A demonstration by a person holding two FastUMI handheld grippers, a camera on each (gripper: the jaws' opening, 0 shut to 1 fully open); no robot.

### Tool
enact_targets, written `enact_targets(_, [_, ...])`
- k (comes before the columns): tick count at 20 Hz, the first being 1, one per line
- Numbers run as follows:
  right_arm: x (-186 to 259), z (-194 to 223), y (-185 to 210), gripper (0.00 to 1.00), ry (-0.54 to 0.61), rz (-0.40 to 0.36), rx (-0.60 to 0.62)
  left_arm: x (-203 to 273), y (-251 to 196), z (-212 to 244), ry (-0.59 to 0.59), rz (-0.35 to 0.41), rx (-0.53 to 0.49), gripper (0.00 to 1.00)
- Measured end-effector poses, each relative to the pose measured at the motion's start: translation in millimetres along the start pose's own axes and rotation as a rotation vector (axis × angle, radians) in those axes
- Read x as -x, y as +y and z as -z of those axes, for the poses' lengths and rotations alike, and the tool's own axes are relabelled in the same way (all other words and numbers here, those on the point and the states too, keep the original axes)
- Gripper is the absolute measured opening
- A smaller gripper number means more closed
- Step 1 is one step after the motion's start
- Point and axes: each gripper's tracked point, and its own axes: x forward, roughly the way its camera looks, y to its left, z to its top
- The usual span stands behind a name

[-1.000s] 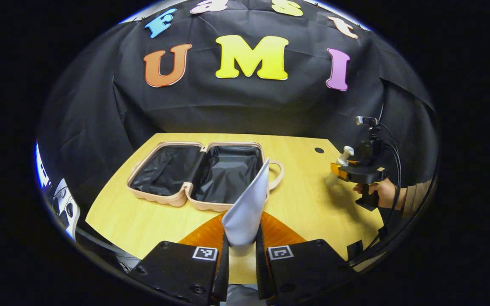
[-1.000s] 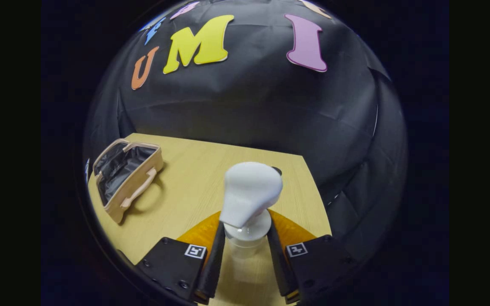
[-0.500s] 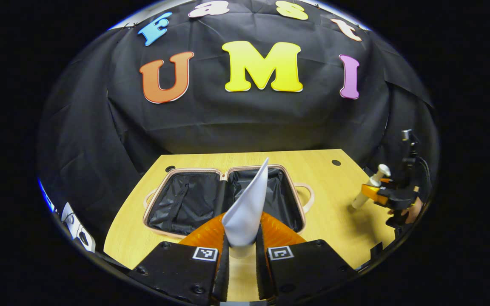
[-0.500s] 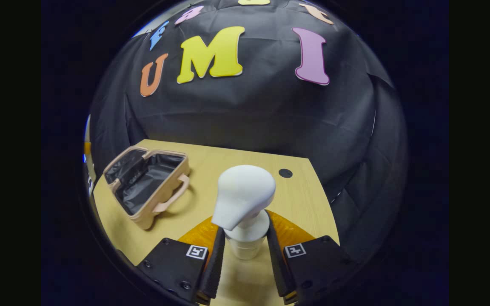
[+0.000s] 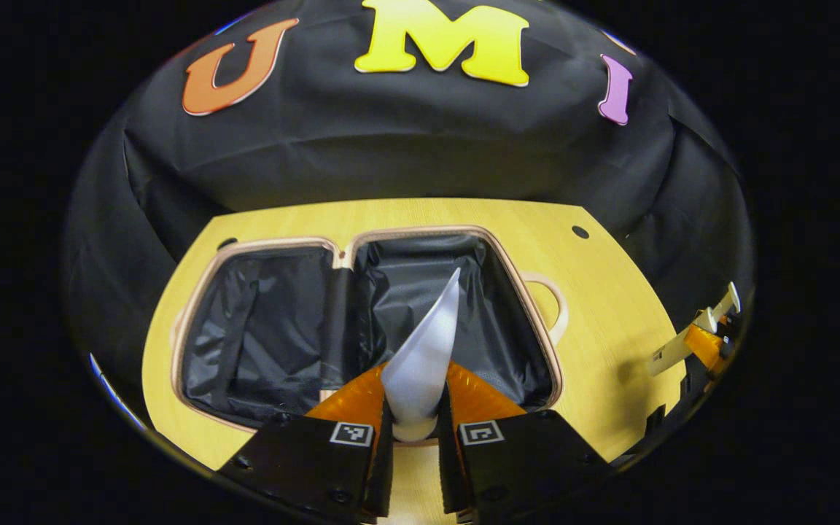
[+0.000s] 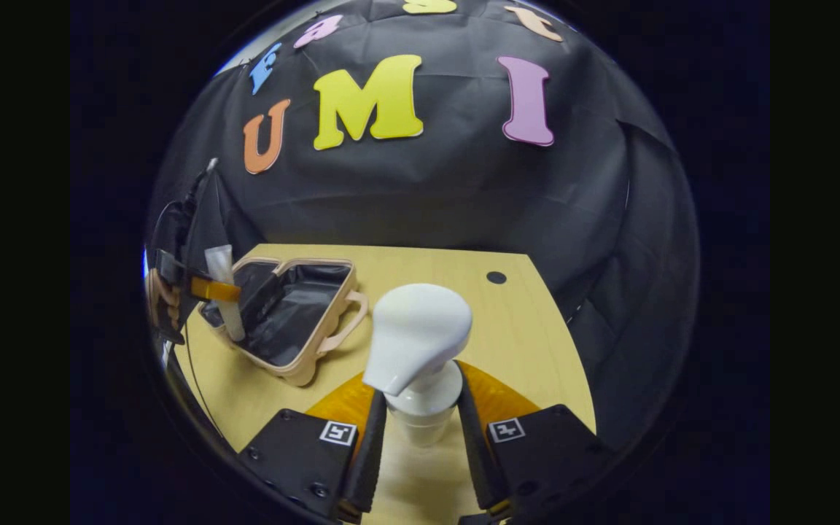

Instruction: First open the suitcase, pack the skin care products into it, and then close the suitcase.

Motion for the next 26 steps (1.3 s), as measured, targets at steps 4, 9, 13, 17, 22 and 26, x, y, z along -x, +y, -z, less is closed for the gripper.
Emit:
enact_targets(4, [4, 9, 13, 0.49, 0.028, 0.005, 0.016, -26, 4, 8, 0.061, 0.007, 0.013, 0.29])
enact_targets(9, [3, 7, 25, 0.49, 0.043, -0.003, 0.031, -56, 17, 17, 0.143, -0.018, 0.040, 0.29])
enact_targets(13, [-2, 5, 32, 0.49, 0.050, -0.007, 0.044, -72, 20, 6, 0.137, -0.022, 0.052, 0.29])
enact_targets(17, [-5, 1, 40, 0.49, 0.055, -0.014, 0.054, -92, 26, 0, 0.162, -0.037, 0.051, 0.29])
enact_targets(22, [-1, 0, 50, 0.49, 0.063, -0.029, 0.082, -117, 26, 20, 0.244, -0.065, 0.058, 0.29])
enact_targets(26, [3, -9, 65, 0.49, 0.066, -0.061, 0.052, -124, 26, 27, 0.260, -0.064, 0.089, 0.31])
